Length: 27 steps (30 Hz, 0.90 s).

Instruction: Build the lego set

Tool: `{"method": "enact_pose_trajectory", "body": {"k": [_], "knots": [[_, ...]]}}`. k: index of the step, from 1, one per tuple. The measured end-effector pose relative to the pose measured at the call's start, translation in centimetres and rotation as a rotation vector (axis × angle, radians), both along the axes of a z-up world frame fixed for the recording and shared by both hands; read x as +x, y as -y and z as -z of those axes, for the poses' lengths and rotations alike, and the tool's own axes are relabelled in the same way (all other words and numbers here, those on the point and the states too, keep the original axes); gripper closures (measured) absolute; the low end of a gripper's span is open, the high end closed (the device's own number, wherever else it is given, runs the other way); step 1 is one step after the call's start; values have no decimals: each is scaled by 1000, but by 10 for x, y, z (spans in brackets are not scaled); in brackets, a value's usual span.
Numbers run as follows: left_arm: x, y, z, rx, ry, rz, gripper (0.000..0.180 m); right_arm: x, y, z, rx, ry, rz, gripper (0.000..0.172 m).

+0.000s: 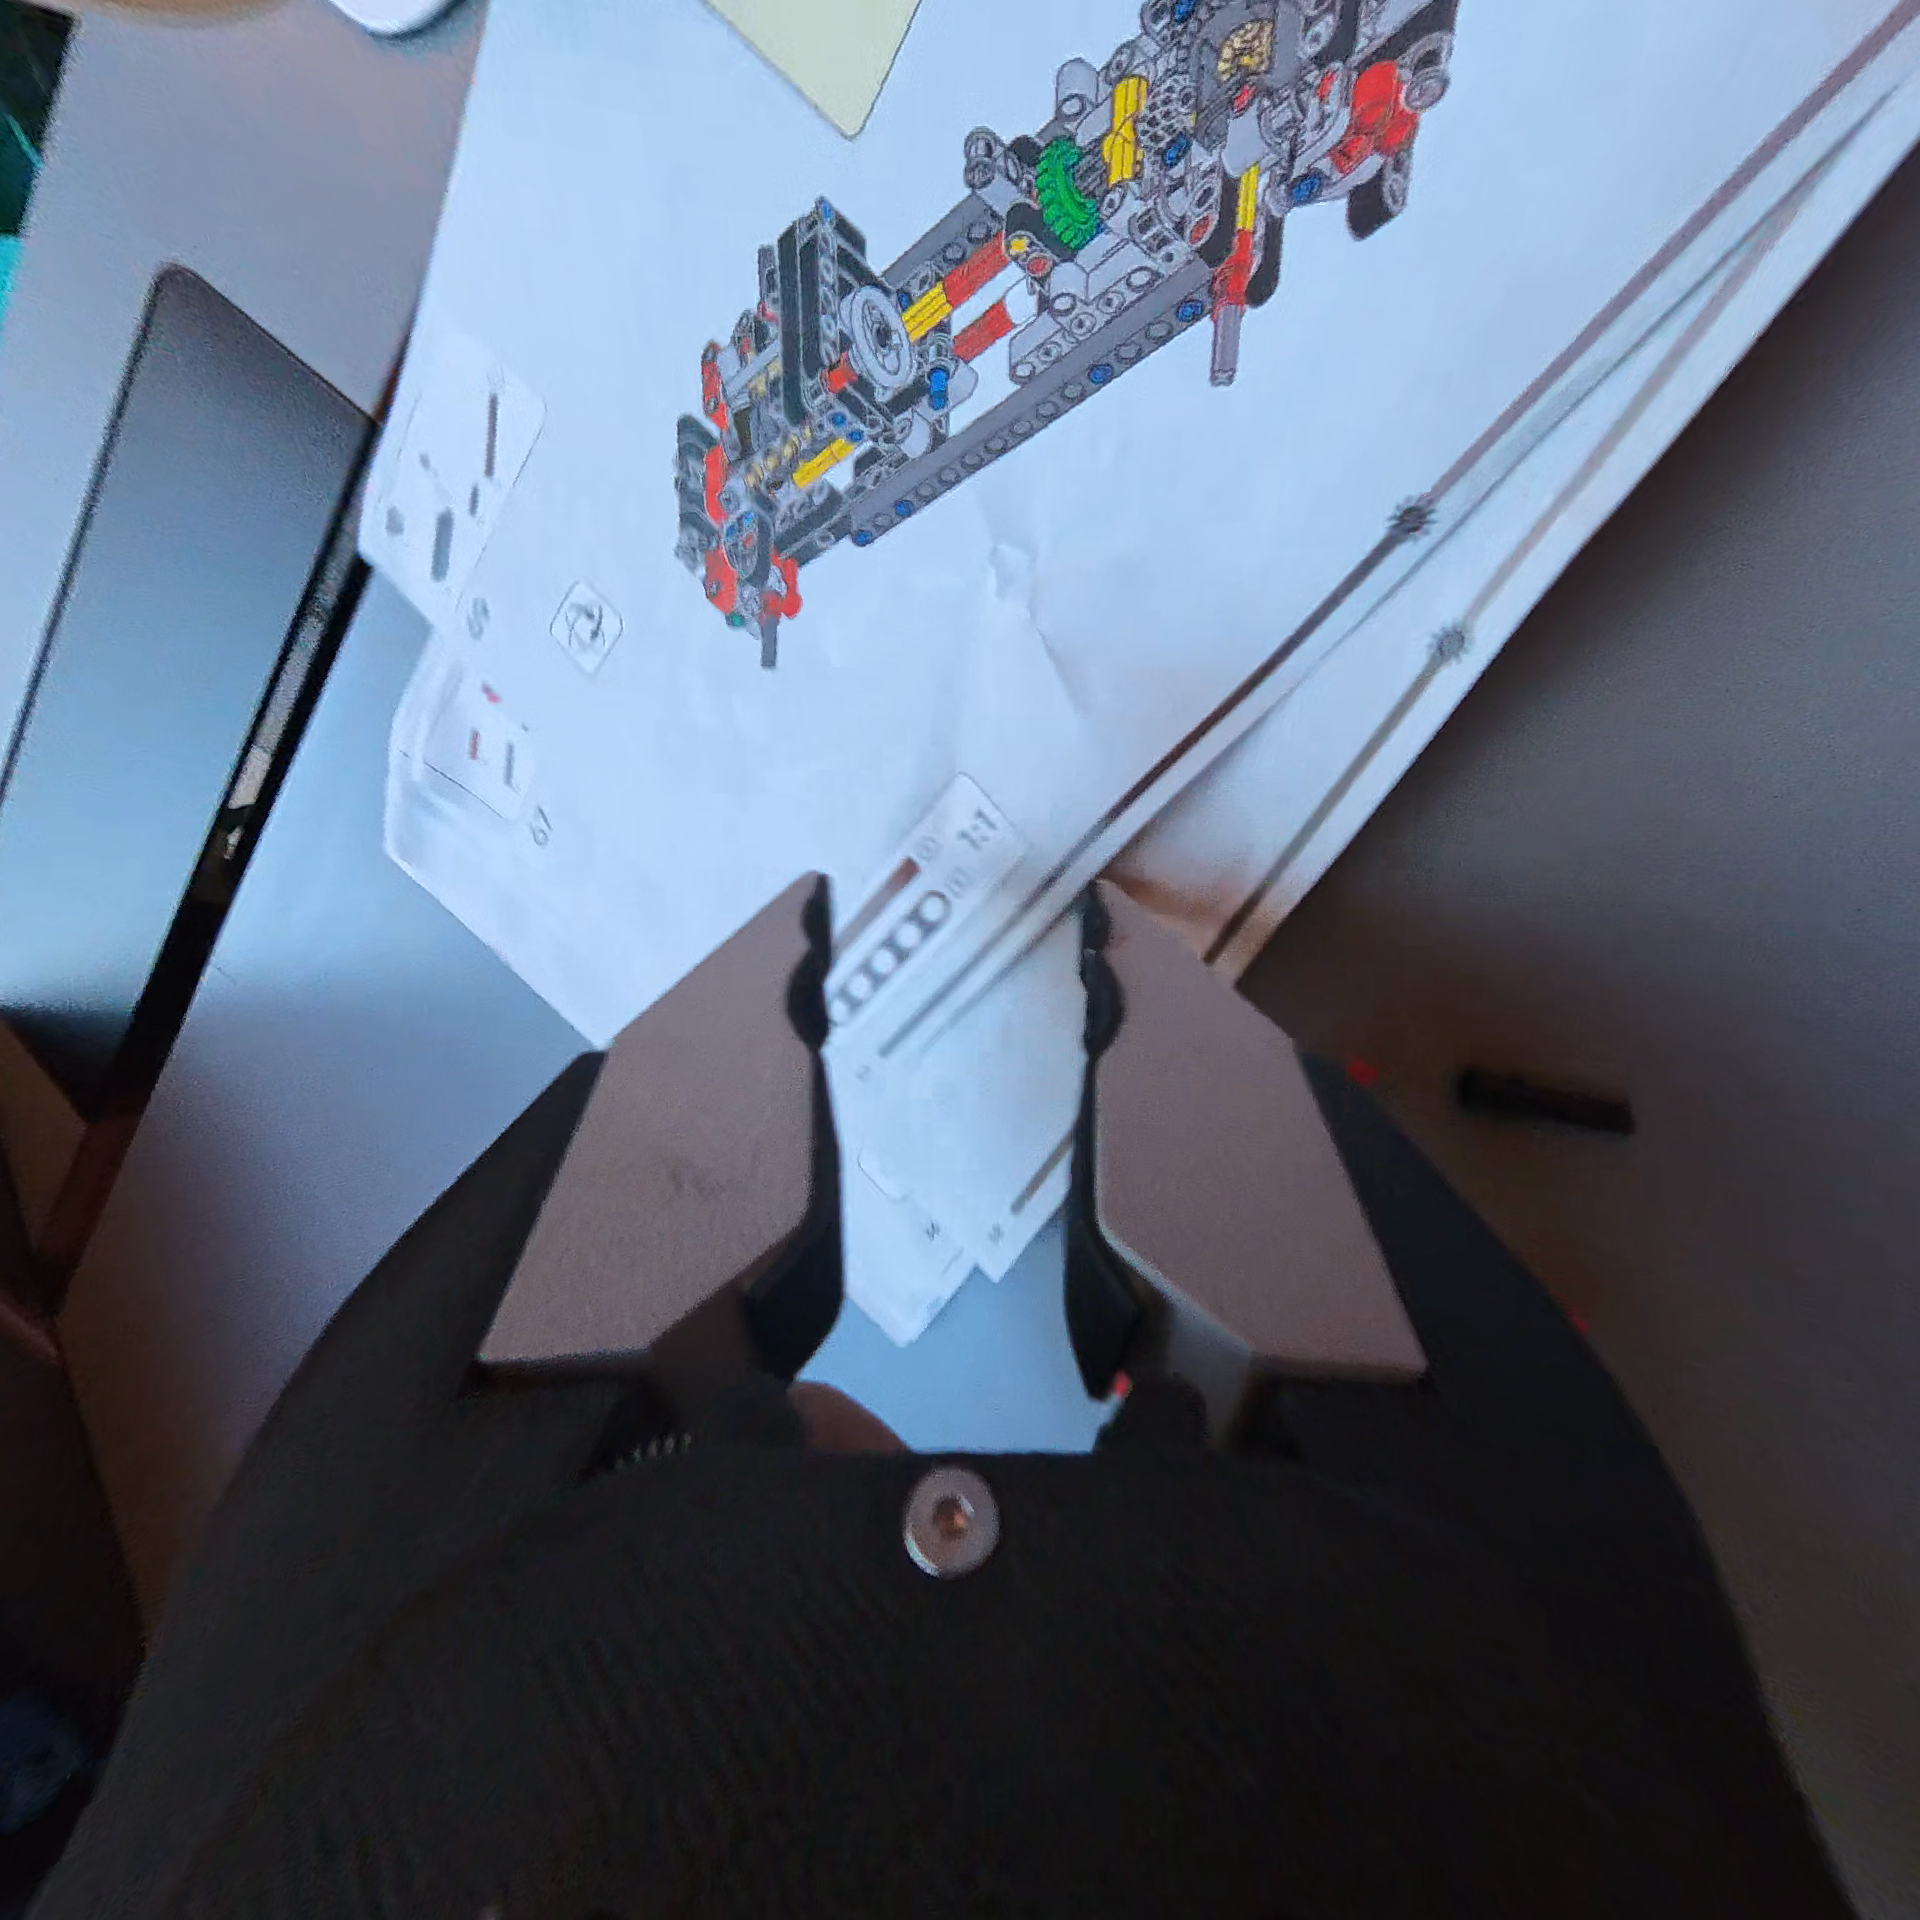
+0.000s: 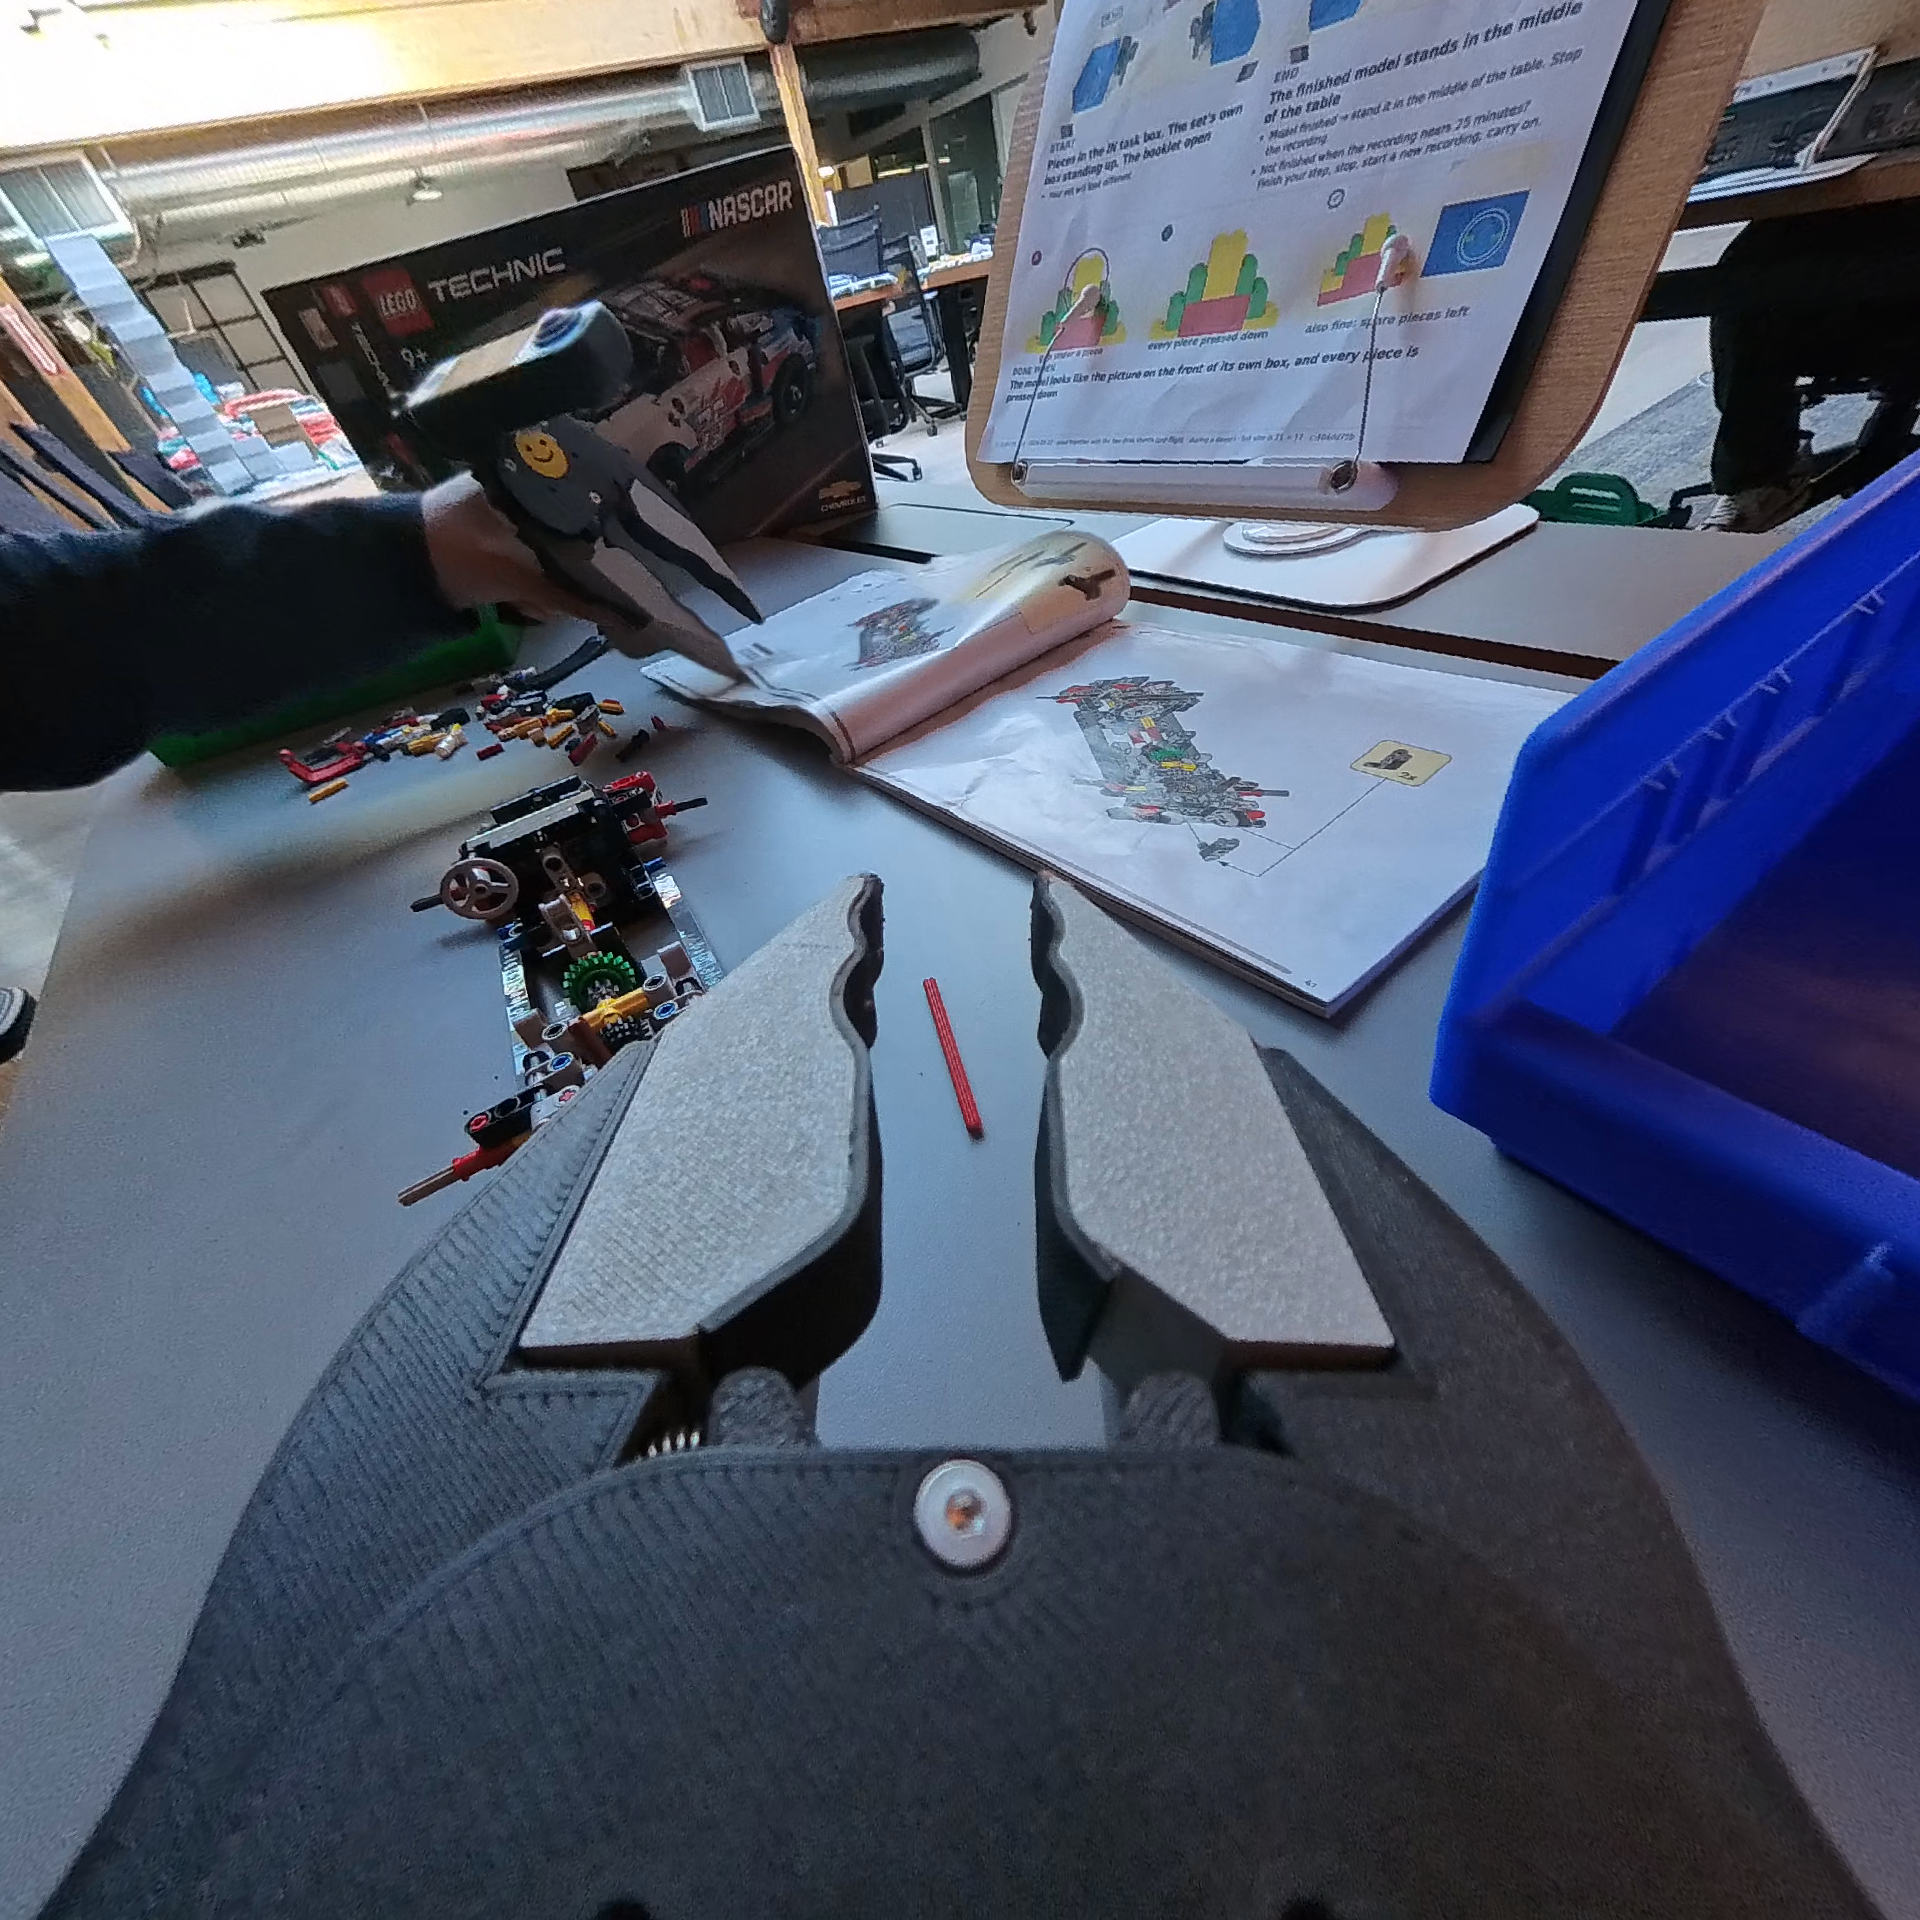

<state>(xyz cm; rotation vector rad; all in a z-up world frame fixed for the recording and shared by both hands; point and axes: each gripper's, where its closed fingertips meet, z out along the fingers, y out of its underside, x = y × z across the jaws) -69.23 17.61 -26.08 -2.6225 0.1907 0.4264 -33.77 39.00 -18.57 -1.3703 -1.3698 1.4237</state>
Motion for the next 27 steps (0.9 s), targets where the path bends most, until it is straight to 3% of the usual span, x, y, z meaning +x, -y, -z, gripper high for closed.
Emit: {"method": "enact_pose_trajectory", "body": {"k": [2, 3, 7, 12, 15, 20, 24, 27], "knots": [[2, -6, 2, 4, -16, 20, 175, 0, 0, 0, -1, -2, -3, 146], [2, -10, 5, 1, -33, 23, 180, 0, 0, -1, -1, -2, -4, 146], [-7, -31, 9, -9, -142, 3, 180, -1, 2, 0, 5, 1, -11, 146], [12, -91, -3, 91, -84, -8, 180, -1, 2, -1, 11, 1, -11, 146], [43, -135, -6, 120, -72, 33, 180, -1, 2, -2, 10, -2, -9, 146], [130, -197, -9, 166, -28, 210, 180, 0, 1, -2, 0, -6, -9, 146], [176, -211, 3, 122, -56, 319, 180, 0, 0, -2, -5, -7, -11, 146], [180, -197, -5, 121, -2, 297, 180, 1, 1, -3, -5, -11, -9, 146]]}}
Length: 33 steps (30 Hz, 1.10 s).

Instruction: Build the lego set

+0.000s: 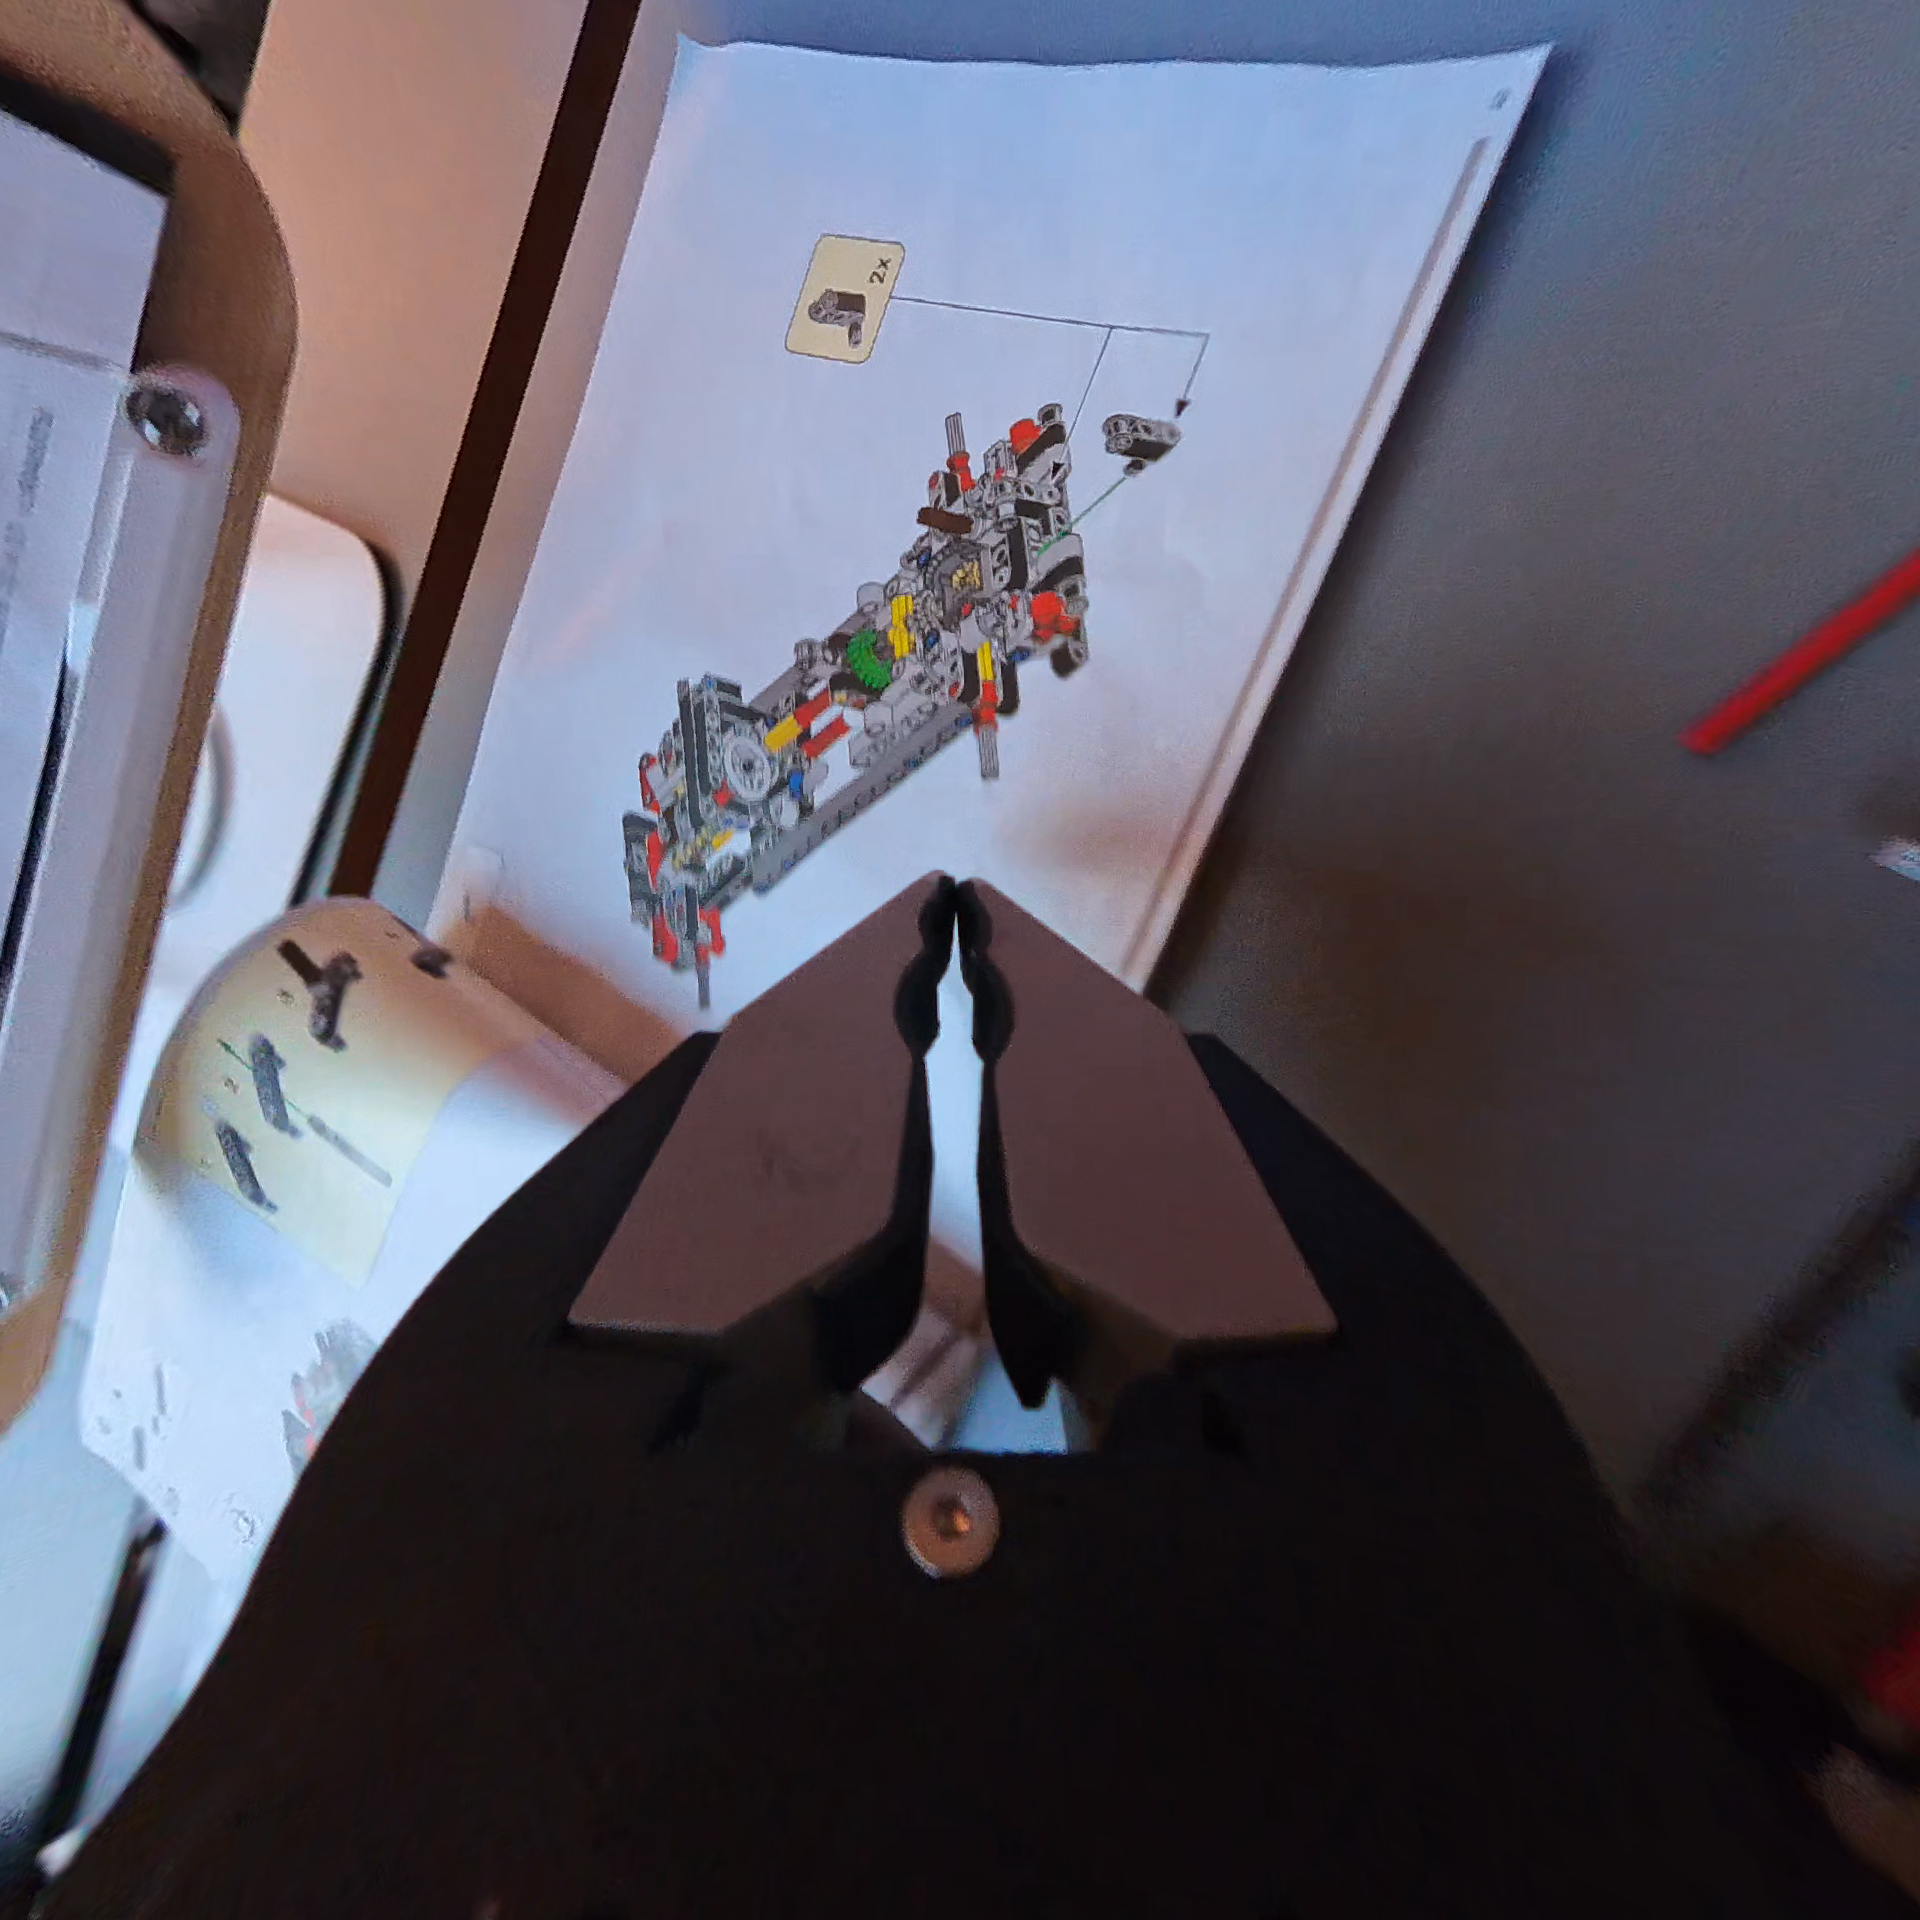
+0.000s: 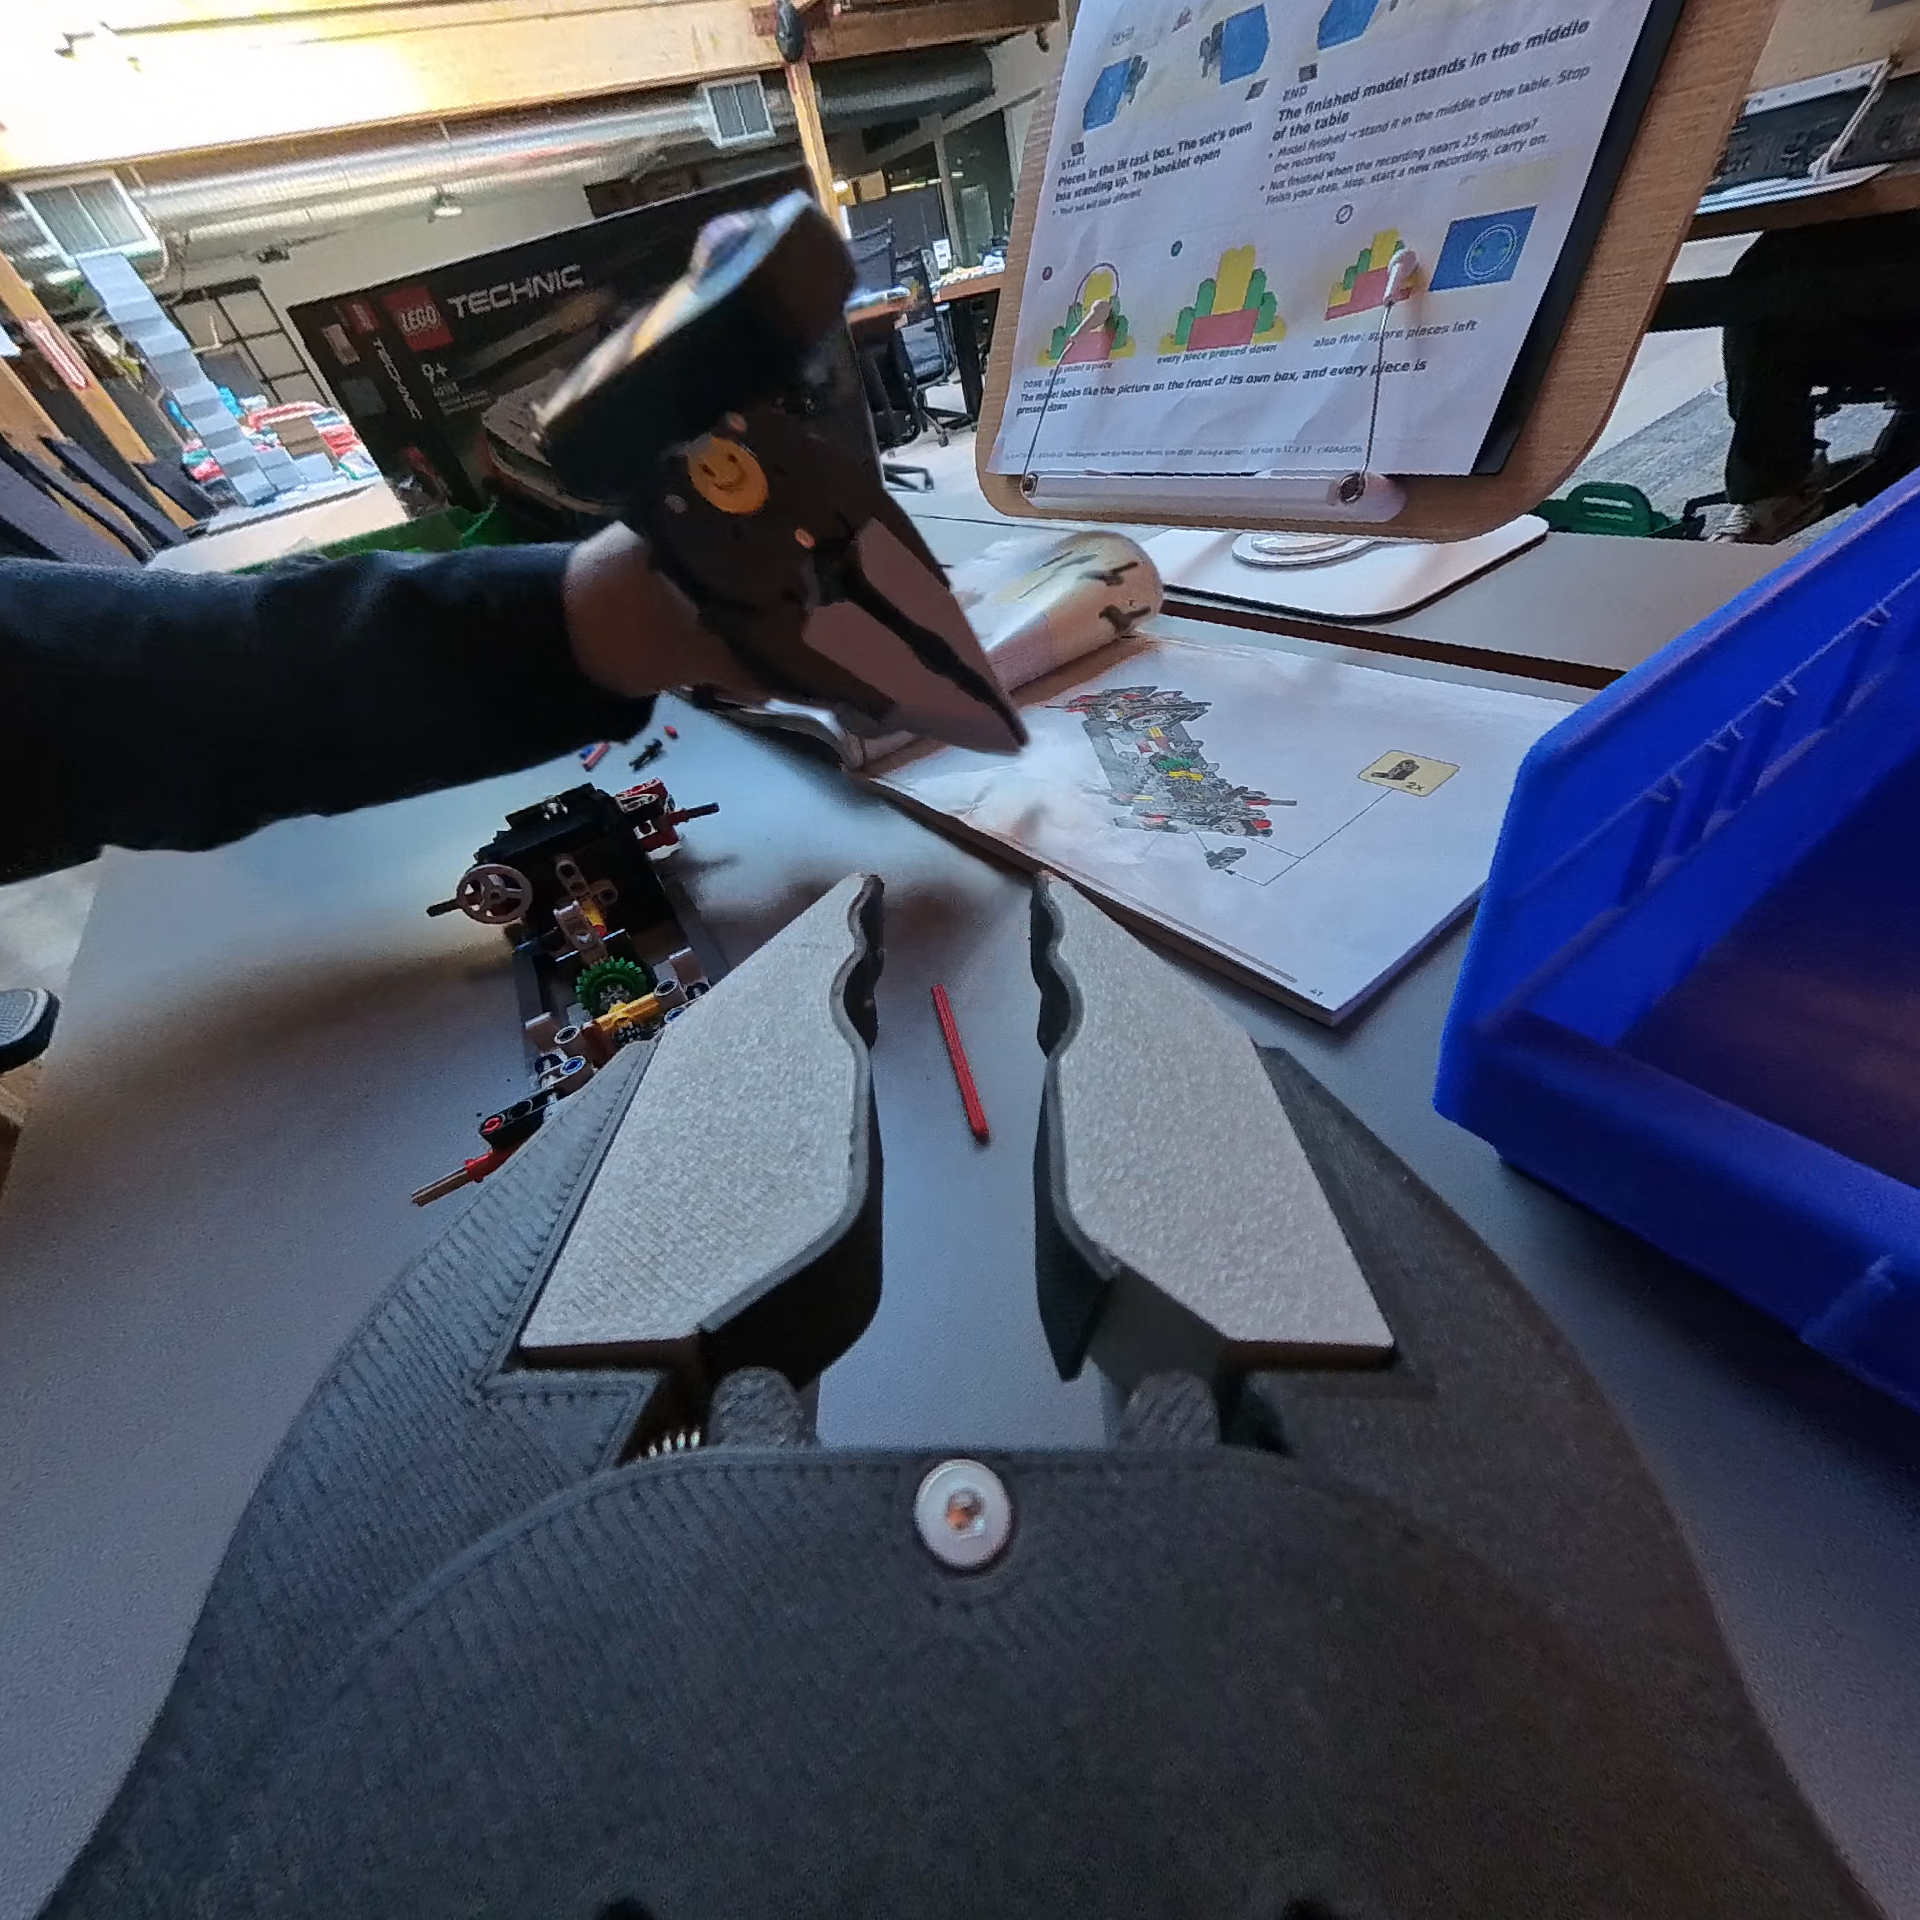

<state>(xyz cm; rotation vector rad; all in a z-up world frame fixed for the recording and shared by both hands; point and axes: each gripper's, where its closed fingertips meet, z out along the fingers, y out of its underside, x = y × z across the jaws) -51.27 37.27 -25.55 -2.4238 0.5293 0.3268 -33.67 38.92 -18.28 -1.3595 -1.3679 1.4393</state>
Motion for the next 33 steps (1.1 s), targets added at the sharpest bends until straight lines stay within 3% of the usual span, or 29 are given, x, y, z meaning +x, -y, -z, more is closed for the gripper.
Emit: {"method": "enact_pose_trajectory", "body": {"k": [2, 3, 4, 5, 9, 13, 16, 17, 19, 20, 21, 23, 25, 26, 28, 30, 33], "knots": [[-6, 23, -20, 10, 108, -1, 180, 1, 0, -1, -2, -7, 0, 146], [-20, 38, -31, 4, 141, -25, 169, 1, 0, -2, -3, -10, -1, 146], [-43, 55, -40, -5, 149, -78, 138, 1, 0, -2, -5, -11, -3, 146], [-67, 74, -47, -35, 151, -122, 131, 0, 1, -3, -7, -11, -8, 146], [-148, 145, -55, -111, 89, -189, 117, -4, 6, -1, 4, 1, -30, 146], [-150, 166, -40, -84, 115, -133, 109, -6, 9, 2, 21, 18, -37, 146], [-147, 153, -15, -54, 14, -90, 105, -5, 8, 3, 16, 18, -29, 146], [-147, 147, -1, -74, -18, -77, 112, -4, 7, 3, 12, 16, -25, 146], [-156, 130, 15, -74, -125, -107, 180, -3, 5, 2, 3, 12, -17, 146], [-168, 118, 8, -46, -231, -151, 180, -2, 4, 2, -1, 9, -12, 146], [-166, 102, -7, 9, -283, -156, 180, -2, 4, 1, -5, 6, -9, 146], [-144, 60, -67, 226, -373, -139, 180, -1, 3, 1, -6, 0, -4, 147], [-93, 20, -120, 419, -439, -43, 180, -2, 2, 1, -10, 1, -7, 147], [-64, 2, -130, 463, -461, 14, 180, -3, 3, 1, -11, 4, -11, 147], [-11, -27, -114, 439, -468, 114, 180, -4, 4, 3, -6, 14, -18, 146], [26, -44, -75, 366, -517, 207, 180, -4, 6, 4, 0, 20, -19, 146], [65, -45, -41, 355, -772, 384, 180, 0, 6, 2, -3, 6, -11, 147]]}}
